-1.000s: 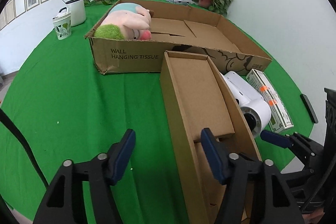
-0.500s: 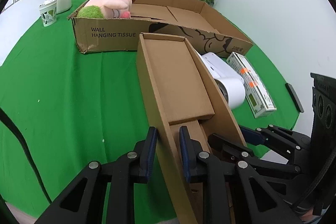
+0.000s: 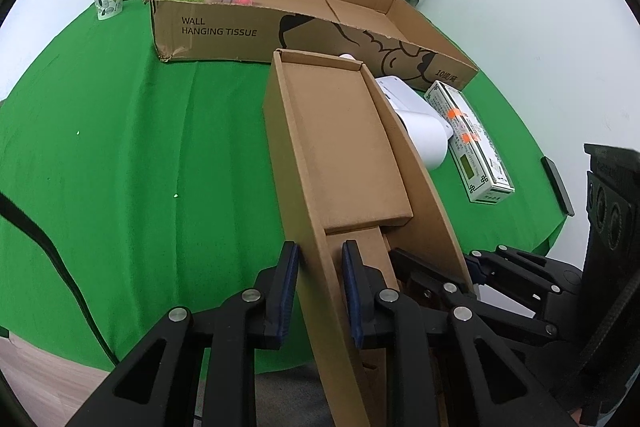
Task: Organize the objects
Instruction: 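Grasp the narrow cardboard tray's side wall with both grippers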
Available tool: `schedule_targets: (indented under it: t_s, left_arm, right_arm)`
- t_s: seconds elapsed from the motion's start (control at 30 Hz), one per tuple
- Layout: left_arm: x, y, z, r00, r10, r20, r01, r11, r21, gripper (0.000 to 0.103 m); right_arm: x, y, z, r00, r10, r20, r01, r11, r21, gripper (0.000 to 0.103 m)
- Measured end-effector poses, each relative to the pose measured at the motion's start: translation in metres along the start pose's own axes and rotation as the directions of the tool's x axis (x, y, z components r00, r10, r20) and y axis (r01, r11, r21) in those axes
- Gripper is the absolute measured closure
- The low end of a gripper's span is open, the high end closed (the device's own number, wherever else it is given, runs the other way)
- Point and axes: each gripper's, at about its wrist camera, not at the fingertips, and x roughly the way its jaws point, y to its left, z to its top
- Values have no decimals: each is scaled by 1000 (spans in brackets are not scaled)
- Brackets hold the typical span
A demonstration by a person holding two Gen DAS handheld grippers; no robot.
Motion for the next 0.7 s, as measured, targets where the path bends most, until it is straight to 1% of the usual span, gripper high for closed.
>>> schedule_targets:
  t_s: [0.17, 0.23, 0.53, 0.6, 0.7]
  left_arm:
    - [3, 3, 1, 1000, -5, 6, 5, 1000, -12, 82]
    - [2, 3, 0, 1000, -4, 16, 4, 1000, -13, 82]
    - [-4, 3, -4, 999, 13, 48, -12, 1000, -20, 84]
    - [-9, 2, -4, 998, 15, 66, -14, 1000, -17, 84]
    - [-19, -2, -3, 994, 24, 102, -24, 1000, -2, 84]
  right_arm:
    - [14, -2, 4, 1000, -20, -14, 20, 999, 28, 87]
    - [14, 0, 4, 999, -32, -7, 32, 999, 21, 88]
    - [11, 2, 1, 999, -33, 2, 33, 999, -3, 88]
    - [8, 4, 2, 999, -34, 11, 34, 999, -8, 88]
    - [-1, 7, 4, 998, -33, 48, 34, 999, -14, 88]
